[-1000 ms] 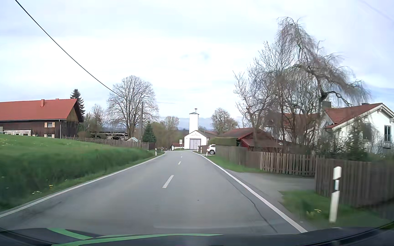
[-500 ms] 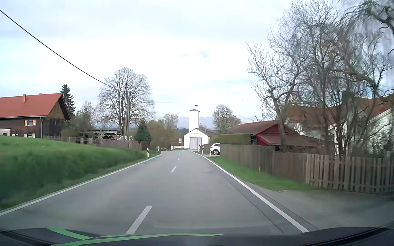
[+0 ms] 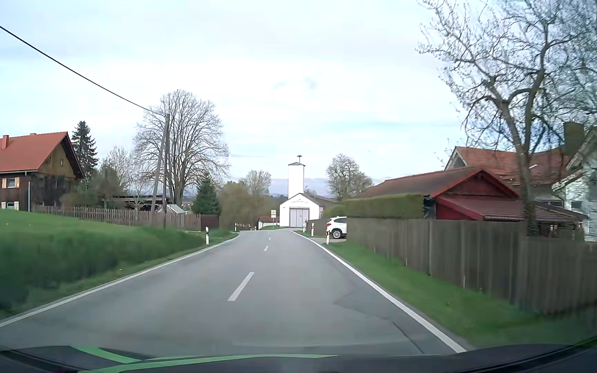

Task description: Follow the waypoints while adhering to traffic rules and regulations

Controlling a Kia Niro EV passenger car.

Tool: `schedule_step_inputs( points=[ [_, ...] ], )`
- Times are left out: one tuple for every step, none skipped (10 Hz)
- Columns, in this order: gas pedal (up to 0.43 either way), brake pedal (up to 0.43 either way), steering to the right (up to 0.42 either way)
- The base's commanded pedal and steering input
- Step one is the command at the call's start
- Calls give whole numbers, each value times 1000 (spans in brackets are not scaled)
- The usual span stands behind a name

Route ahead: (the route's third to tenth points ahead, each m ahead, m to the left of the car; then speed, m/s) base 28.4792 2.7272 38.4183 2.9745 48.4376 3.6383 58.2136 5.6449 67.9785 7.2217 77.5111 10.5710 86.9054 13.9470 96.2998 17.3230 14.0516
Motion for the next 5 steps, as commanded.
schedule_step_inputs(
  points=[
    [28,0,-5],
    [20,0,-6],
    [20,0,-6],
    [0,0,-6],
    [0,0,-6]
  ],
)
